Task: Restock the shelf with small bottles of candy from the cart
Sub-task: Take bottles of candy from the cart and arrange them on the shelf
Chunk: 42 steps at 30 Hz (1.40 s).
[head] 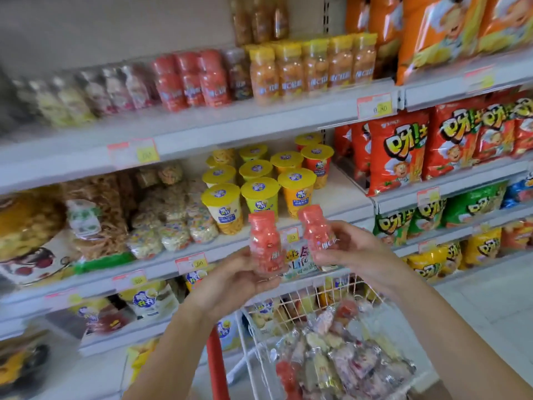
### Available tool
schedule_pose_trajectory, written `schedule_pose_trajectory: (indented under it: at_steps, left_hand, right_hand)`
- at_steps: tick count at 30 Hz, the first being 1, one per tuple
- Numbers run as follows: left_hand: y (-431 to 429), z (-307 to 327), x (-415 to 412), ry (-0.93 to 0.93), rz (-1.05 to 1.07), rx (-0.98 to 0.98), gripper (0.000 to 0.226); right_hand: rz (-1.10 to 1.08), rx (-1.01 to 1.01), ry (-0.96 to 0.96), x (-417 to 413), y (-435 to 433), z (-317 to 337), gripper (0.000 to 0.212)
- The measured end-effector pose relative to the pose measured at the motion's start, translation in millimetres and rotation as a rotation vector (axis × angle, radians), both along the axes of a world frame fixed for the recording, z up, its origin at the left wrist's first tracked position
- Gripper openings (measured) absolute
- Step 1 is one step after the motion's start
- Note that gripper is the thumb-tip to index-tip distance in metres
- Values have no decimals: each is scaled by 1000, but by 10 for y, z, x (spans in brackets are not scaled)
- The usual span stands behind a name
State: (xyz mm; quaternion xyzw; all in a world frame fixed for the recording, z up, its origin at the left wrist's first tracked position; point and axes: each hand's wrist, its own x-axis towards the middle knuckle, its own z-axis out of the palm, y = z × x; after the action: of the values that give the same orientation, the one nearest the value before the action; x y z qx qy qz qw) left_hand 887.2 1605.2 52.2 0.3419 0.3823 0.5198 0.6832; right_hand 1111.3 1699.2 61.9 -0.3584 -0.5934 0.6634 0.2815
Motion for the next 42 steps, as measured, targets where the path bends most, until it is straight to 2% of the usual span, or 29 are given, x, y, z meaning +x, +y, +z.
schedule_pose_trajectory:
  at_steps: [2,5,7,9,13,16,19,22,24,26,31,35,40,42]
  left_hand:
    - [-81,224,-79,-46,59,68,65]
    - [-173,530,-197,-7,241,140,71]
    - [-224,717,-272,105,380,170,71]
    - [-234,877,-398,218,492,199,61]
    - [-156,1264,-708,539,579,349,57]
    - [11,1627,-942,717,706,433,38]
    - [260,1908,-1228,925,792,395,30]
    - [512,2022,-1459,1130,821,283,50]
    - [634,2062,-1513,1160,828,241,57]
    - [732,2088,-1547,1120,822,222,54]
    - [878,2088,-1649,1163,746,193,55]
    - [916,2104,-1673,1287,705,169,51]
    - [1003,2114,-1623,1321,728,154,54]
    - [1044,2113,-1592,1345,739,132,43]
  right_hand:
    - [0,75,25,-135,-100,315,40]
    - [-34,219,53,-346,-173,749,37]
    - [-99,328,61,-492,-197,1006,42]
    - [-163,414,97,-639,-186,1212,41]
    - [-247,544,113,-920,-72,1562,45]
    - [-302,640,91,-1132,91,1827,49]
    - [-331,782,5,-1464,270,2031,51]
    - [-325,822,-139,-1914,409,2068,63]
    - [-345,838,-268,-2187,483,2048,79]
    - [-367,848,-386,-2383,545,2027,89]
    - [-359,919,-476,-2621,662,1905,61]
    - [-307,949,-539,-2586,754,1852,52]
    - [-357,999,-693,-2590,960,1840,31]
    - [-362,1007,-700,-2610,999,1836,19]
